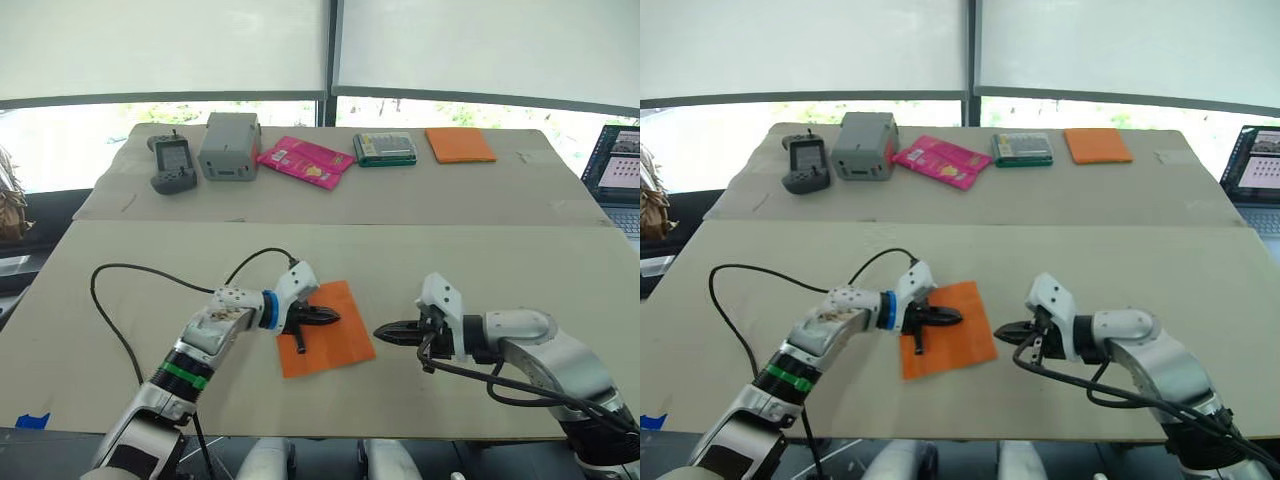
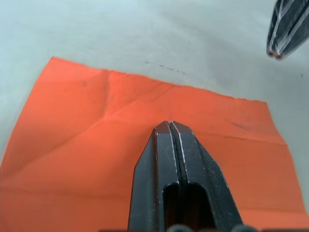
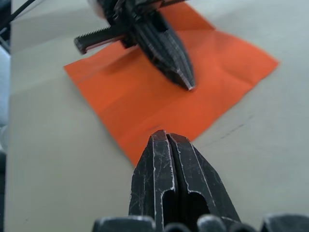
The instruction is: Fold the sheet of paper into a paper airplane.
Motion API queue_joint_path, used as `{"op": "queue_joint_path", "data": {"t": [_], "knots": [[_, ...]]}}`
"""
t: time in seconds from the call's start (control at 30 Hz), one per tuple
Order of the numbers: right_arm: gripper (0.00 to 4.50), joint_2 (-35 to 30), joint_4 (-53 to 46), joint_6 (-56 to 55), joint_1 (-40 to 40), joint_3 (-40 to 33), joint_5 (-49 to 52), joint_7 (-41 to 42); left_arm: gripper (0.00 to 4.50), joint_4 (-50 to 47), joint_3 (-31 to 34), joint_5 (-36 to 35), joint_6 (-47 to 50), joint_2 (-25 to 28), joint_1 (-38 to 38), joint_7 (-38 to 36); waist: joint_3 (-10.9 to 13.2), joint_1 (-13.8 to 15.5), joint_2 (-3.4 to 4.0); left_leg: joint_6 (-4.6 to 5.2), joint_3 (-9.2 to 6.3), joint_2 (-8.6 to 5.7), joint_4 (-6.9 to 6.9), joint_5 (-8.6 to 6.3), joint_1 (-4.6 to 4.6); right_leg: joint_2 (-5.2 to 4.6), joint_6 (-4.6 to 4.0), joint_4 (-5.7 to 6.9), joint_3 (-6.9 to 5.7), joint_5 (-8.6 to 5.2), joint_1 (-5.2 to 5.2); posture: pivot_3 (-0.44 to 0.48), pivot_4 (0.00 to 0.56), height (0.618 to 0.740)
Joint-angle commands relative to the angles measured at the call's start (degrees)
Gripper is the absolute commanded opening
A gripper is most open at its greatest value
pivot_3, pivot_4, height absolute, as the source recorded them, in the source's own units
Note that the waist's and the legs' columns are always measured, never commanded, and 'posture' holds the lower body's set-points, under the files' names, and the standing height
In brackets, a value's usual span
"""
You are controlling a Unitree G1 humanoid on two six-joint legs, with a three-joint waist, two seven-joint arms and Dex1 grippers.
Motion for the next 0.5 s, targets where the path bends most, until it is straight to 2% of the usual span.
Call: {"op": "queue_joint_path", "data": {"t": [0.03,0.13,0.4,0.5], "knots": [[0.06,-0.3,-1.9,-0.5,-1.8,-3.2,0.6,-1.9,0.00,0.9,-1.6,2.1,-0.4,1.0,2.0,-0.6,0.0,0.0,0.00,0.00,0.00,0.00,0.00,0.00,0.00,0.00,0.00,-0.01,0.00,0.00,0.00,0.000,0.150,0.740],[0.06,0.9,-1.8,-0.6,-2.8,-2.7,1.4,-2.5,0.00,0.3,-1.1,2.2,-0.5,1.6,2.6,-0.7,0.0,-0.3,0.00,0.00,0.00,0.06,-0.01,0.00,0.02,0.04,0.00,0.01,0.00,0.00,-0.01,0.000,0.150,0.740],[0.06,11.5,6.3,-3.7,-7.3,8.5,-4.8,-6.6,0.00,-5.6,3.0,0.8,1.8,5.0,5.0,1.0,0.0,-0.9,-0.01,0.00,0.01,0.10,-0.04,0.00,0.06,0.07,-0.01,0.14,0.04,0.00,-0.10,0.000,0.150,0.740],[0.06,13.4,10.5,-5.0,-7.9,12.4,-8.1,-7.1,0.00,-8.1,3.4,0.6,3.3,5.3,5.6,2.0,0.0,-0.7,-0.01,0.00,0.01,0.08,-0.02,0.00,0.05,0.05,0.00,0.13,0.03,0.00,-0.08,0.000,0.150,0.740]]}}
